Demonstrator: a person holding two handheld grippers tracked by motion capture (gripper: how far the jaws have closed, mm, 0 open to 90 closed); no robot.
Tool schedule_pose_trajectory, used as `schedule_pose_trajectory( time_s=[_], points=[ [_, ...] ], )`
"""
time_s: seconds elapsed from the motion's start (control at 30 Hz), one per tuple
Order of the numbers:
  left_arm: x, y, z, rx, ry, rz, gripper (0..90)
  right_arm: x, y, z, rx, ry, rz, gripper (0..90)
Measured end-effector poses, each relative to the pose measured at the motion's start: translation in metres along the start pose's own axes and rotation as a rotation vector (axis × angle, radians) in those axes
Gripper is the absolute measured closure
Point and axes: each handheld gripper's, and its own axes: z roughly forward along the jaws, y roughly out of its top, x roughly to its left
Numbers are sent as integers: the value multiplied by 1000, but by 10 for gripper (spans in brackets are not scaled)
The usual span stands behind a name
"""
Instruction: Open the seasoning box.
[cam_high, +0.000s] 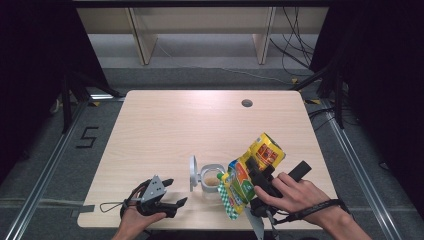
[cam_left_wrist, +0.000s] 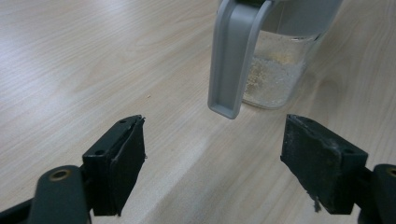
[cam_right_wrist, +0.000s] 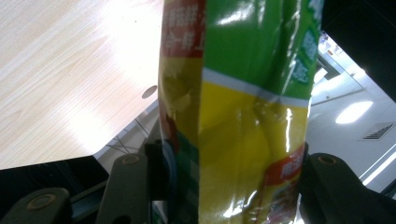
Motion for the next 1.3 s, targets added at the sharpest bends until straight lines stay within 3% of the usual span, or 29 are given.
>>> schedule_pose_trajectory(
  time_s=[0.03,0.2,0.3,0.5,0.53,0.57,0.73,0.87,0.97,1.13,1.3],
  points=[
    [0,0,1,-7,5,1,212,-1,0,1,-10,-3,-17,533],
    [1,0,1,-8,4,-8,211,-2,-1,-1,4,-5,2,535],
    [2,0,1,-3,7,-8,212,-2,-1,1,-15,-6,-13,535],
    [3,1,2,2,11,19,212,-2,-2,1,-6,-5,5,535],
    [2,-1,3,2,6,-9,211,-2,-2,2,-10,-5,-2,535],
    [2,-1,3,2,6,-9,212,-2,-2,2,-10,-5,-2,535],
    [5,0,3,6,2,22,212,-1,-2,2,-13,-5,4,535],
    [5,0,4,10,-3,22,212,-1,-2,2,-15,-6,2,535],
    [3,-1,5,5,0,-7,213,-3,-3,1,-15,-9,4,535],
    [3,0,5,2,-6,17,215,-3,-3,2,-16,-12,2,536],
    [3,0,5,1,-4,8,215,-3,-3,1,-15,-13,-1,536]
  ],
)
